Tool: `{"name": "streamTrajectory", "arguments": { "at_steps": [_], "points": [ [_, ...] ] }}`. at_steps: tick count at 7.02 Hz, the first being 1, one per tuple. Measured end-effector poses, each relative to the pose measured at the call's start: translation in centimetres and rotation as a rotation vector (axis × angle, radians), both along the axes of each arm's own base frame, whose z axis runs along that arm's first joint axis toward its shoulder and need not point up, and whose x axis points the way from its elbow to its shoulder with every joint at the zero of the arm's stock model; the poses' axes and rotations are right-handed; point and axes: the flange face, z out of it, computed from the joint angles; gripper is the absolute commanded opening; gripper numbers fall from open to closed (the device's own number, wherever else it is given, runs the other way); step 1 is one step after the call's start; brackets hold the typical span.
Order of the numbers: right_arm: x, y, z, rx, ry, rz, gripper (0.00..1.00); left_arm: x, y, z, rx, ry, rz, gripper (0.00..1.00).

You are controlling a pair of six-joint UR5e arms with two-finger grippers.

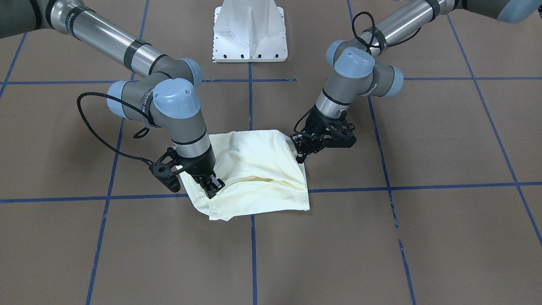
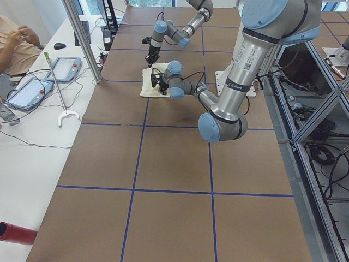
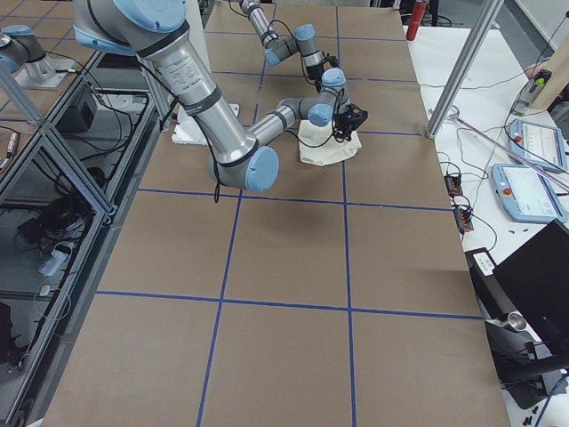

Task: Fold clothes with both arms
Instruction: 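Slide the left gripper along the folded edge toward the shirt corner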

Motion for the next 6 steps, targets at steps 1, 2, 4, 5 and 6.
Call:
{"name": "streamTrajectory", "arguments": {
  "at_steps": [1,2,4,5,6],
  "points": [
    [0.0,0.0,0.0,0.001,-0.001,0.0,0.0,0.6,0.7,-0.4,0.009,0.012,0.016,0.0],
    [0.0,0.0,-0.1,0.002,-0.002,0.0,0.0,1.2,1.7,-0.6,0.022,0.023,0.042,0.0],
    [0.0,0.0,-0.1,0.002,-0.003,0.001,0.0,1.9,3.3,-0.3,0.04,0.035,0.107,0.0],
    [0.1,-0.1,-0.1,0.002,-0.003,0.001,0.0,1.9,4.1,-0.1,0.045,0.039,0.148,0.0],
    [0.1,-0.1,-0.1,0.002,-0.003,0.002,0.0,1.6,4.9,0.3,0.042,0.044,0.188,0.0]
  ]
}}
